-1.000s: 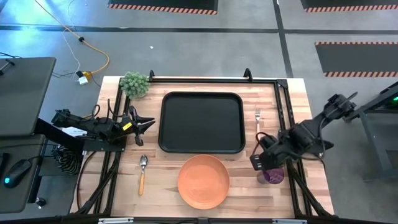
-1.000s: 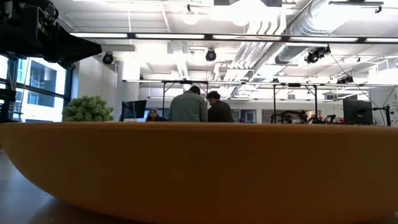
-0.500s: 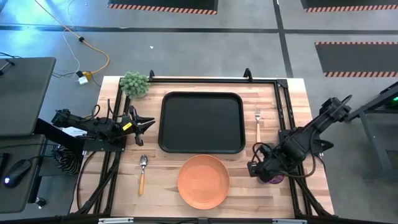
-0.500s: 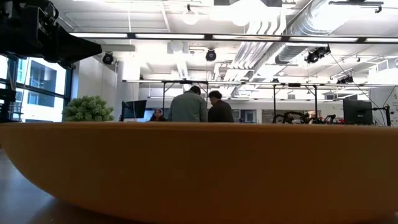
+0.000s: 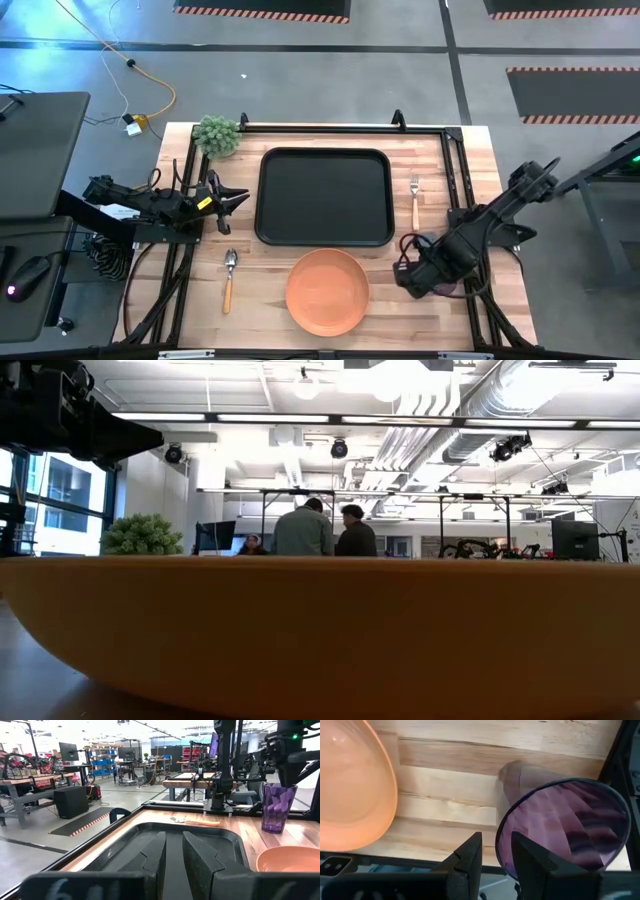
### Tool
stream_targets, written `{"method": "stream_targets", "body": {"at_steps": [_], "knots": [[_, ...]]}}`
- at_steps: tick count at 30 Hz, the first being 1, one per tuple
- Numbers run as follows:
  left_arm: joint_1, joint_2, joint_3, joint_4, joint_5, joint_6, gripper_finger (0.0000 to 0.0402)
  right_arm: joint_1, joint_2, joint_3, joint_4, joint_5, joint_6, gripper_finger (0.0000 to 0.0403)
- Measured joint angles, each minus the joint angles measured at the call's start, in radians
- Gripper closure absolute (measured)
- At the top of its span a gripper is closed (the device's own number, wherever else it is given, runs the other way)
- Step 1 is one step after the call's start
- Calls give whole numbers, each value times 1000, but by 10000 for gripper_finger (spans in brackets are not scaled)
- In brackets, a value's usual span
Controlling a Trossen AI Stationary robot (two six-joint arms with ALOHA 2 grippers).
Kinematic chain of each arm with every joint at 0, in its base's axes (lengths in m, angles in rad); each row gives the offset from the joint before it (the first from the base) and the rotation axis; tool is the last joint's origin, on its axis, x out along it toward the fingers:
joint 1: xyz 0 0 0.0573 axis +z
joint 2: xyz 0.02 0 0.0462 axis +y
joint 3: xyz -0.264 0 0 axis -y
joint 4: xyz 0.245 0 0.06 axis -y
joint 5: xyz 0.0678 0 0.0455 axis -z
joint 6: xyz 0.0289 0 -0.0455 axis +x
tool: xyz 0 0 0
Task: Pick and place plate/cup/fork/spoon on tray
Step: Put the violet glass cup on the top right of the black tray
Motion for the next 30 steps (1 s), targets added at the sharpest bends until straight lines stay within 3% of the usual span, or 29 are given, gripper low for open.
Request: {"method": "stream_targets", "body": {"at_steps": [12,21,30], "knots": [[0,0,0,0,0,1,346,0,81,-1,-9,-2,-19,309],[0,0,0,0,0,1,346,0,83,-1,-8,-8,-20,394],[0,0,0,0,0,1,346,-2,83,16,-4,-33,-9,399]]}}
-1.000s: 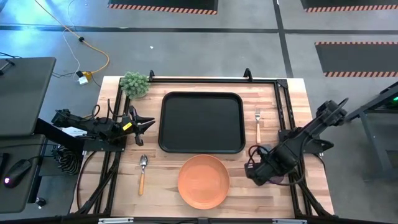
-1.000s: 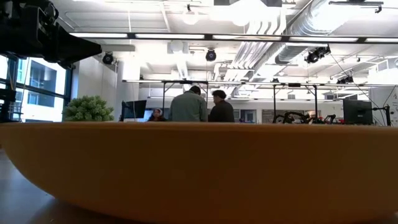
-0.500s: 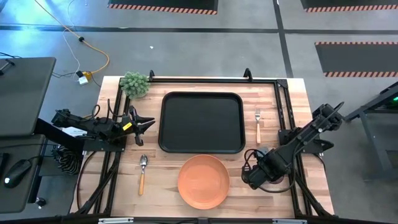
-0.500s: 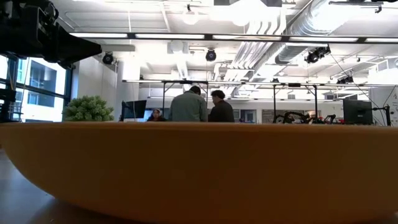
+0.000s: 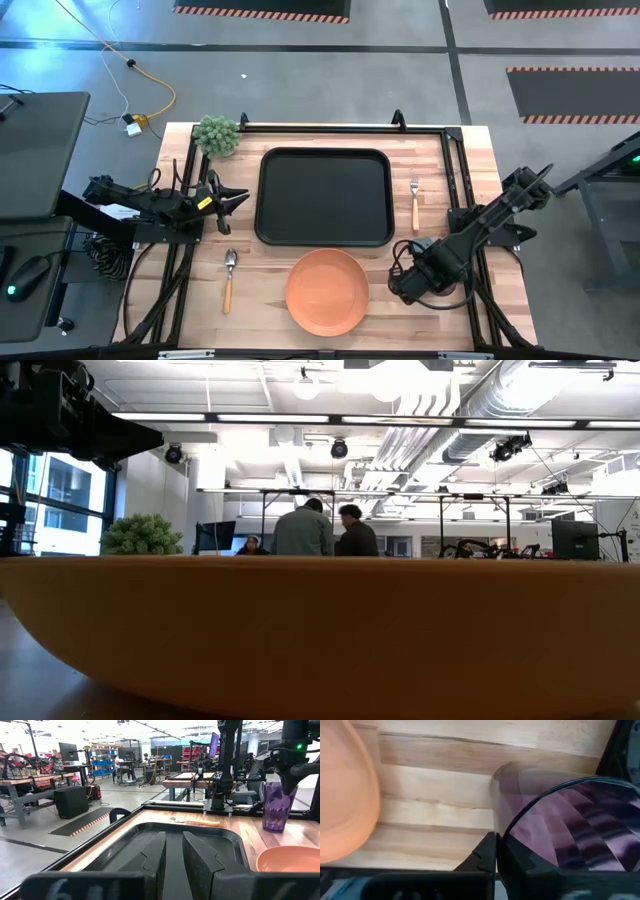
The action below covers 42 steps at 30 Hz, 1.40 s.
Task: Pick and place plate/cup/fork/spoon on tray
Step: Put the violet glass cup on the top right of the black tray
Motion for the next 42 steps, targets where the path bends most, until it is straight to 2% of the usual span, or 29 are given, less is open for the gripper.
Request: {"method": "stream_targets", "body": {"at_steps": [9,21,30,42], "knots": [[0,0,0,0,0,0,346,-22,0,112,-79,71,-19,401],[0,0,0,0,4,0,346,-189,-1,220,-175,153,-321,402],[0,0,0,0,4,0,346,-400,-1,288,-239,210,-693,402],[0,0,0,0,3,0,346,-778,-1,321,-182,262,-1387,402]]}}
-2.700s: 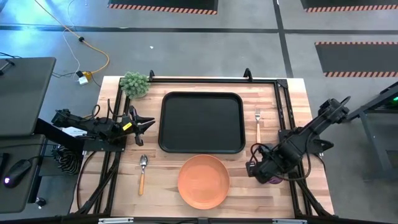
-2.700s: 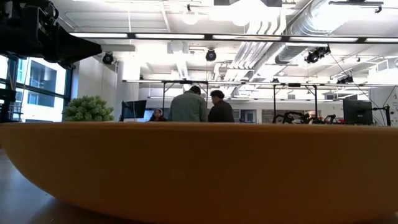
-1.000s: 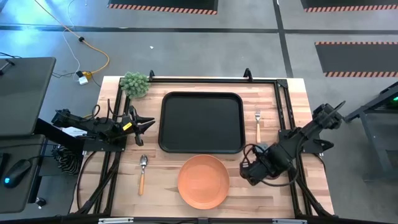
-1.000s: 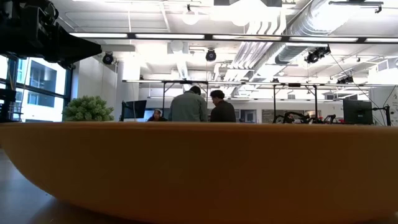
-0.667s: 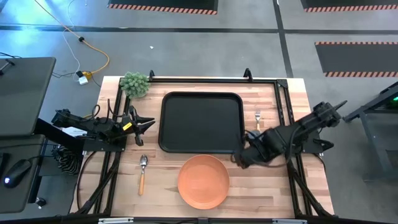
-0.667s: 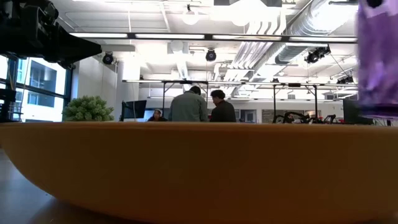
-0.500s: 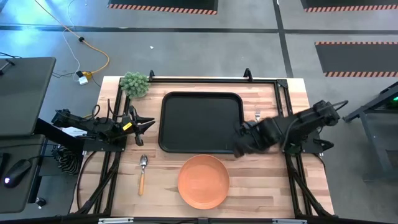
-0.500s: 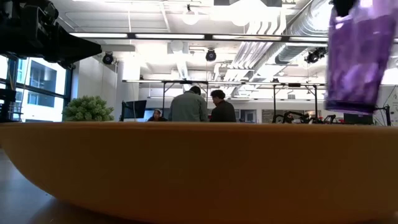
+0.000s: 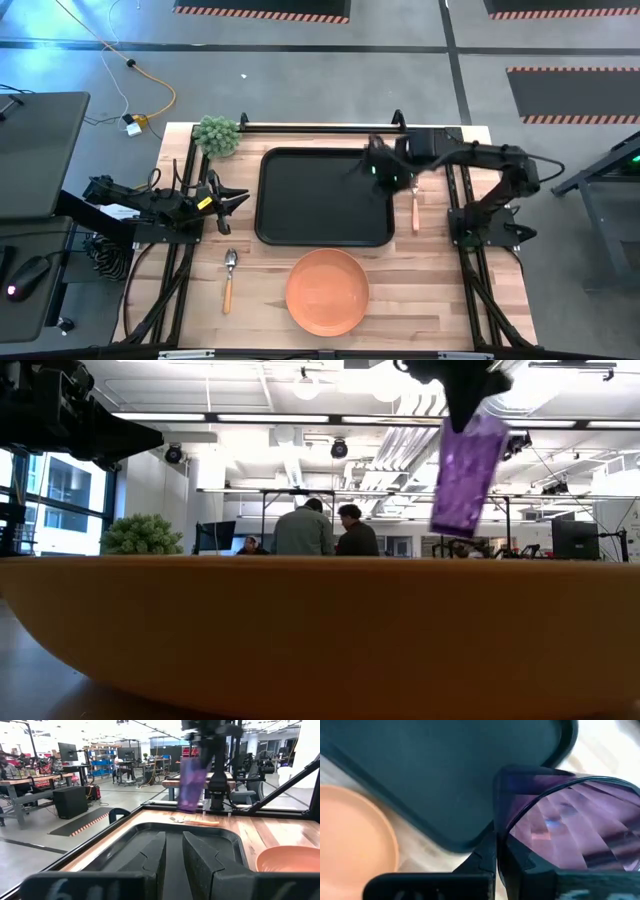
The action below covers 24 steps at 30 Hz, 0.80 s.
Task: Pick and place plate/cup/fork/spoon on tray
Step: Put the violet glass cup on the top right of the black tray
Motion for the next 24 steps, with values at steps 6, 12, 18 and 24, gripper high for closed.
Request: {"method": "stream_targets", "body": {"at_steps": [6,12,18,24], "knots": [[0,0,0,0,-5,-1,346,-164,0,0,111,0,-303,402],[0,0,0,0,-12,-4,346,-276,0,0,215,0,-543,402],[0,0,0,0,-72,-80,346,-361,0,0,294,12,-713,402],[0,0,0,0,-75,-80,346,-409,0,0,318,5,-784,402]]}}
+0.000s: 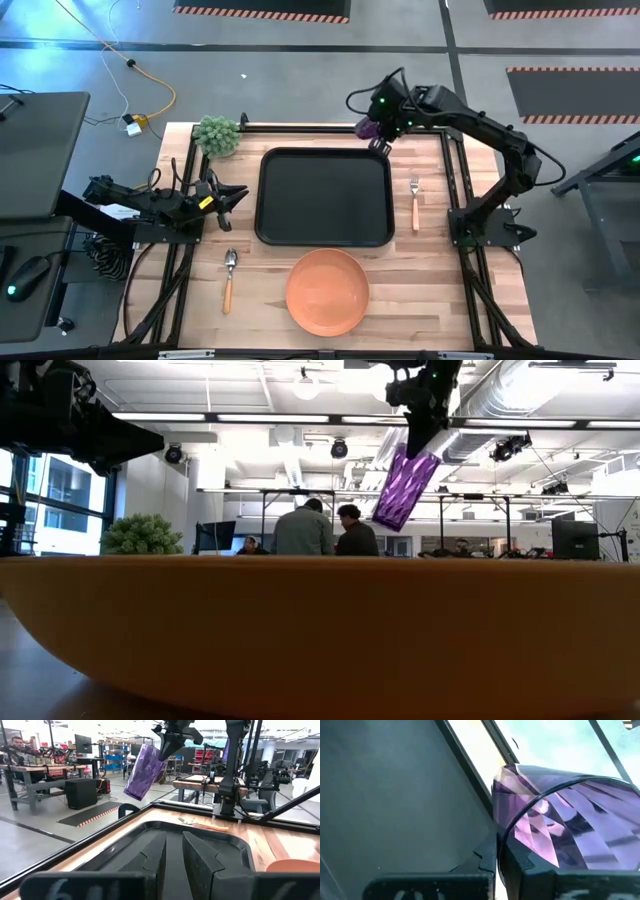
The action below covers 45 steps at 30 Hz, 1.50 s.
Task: Pick and place plate/cup/fork/spoon on tray
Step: Put the violet glass cup on the top right of the black tray
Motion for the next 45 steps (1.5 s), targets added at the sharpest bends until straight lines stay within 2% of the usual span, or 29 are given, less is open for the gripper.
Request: {"method": "stream_targets", "body": {"at_steps": [6,17,25,36,45], "knots": [[0,0,0,0,0,1,346,-2,33,0,-21,-57,-4,402],[0,0,0,-1,0,1,346,78,103,0,-98,-68,-4,402],[0,0,0,-1,0,0,346,132,146,0,-139,-66,-6,402],[0,0,0,-1,0,0,346,153,213,0,-183,-72,-48,402],[0,0,0,-1,0,0,346,155,251,0,-177,-31,-74,402]]}}
